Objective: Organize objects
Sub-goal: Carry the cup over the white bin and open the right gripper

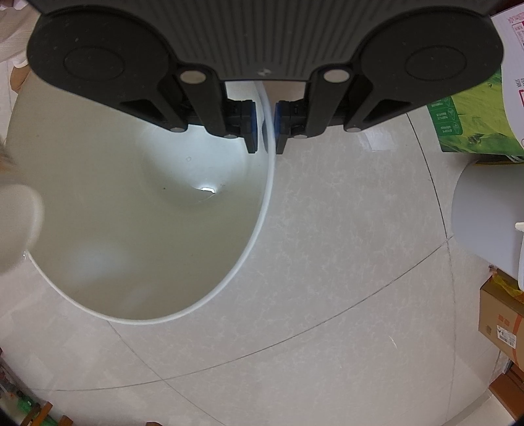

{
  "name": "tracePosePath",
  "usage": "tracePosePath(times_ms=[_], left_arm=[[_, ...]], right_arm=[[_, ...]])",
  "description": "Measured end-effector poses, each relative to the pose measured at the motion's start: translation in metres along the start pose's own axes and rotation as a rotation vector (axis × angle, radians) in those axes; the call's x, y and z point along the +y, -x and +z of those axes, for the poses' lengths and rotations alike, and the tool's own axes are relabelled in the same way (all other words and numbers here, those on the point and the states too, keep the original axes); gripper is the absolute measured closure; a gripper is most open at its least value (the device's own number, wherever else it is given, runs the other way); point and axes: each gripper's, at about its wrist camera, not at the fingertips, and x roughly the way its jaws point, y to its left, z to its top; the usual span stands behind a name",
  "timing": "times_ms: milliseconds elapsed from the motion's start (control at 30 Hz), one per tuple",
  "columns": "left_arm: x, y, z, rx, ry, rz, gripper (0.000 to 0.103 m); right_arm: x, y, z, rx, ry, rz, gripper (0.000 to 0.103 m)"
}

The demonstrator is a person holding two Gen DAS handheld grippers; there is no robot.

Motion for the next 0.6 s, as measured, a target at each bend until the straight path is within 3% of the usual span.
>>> tracePosePath(times_ms=[200,500,600], left_arm=[[0.000,0.000,0.000,-0.002,-0.003,0.003,0.095],[-0.002,0.001,0.001,0.002,-0.001,0.006,0.095],[-0.001,0.001,0.002,0.003,0.001,0.006,0.095]], right_arm=[[0.014,-0.027,0.015,0.044,0.010,-0.024,0.026],[0.015,-0.042,0.012,0.044,-0.023,-0.003,0.025],[0.012,-0.038,0.011,0.032,-0.052,-0.004,0.014]])
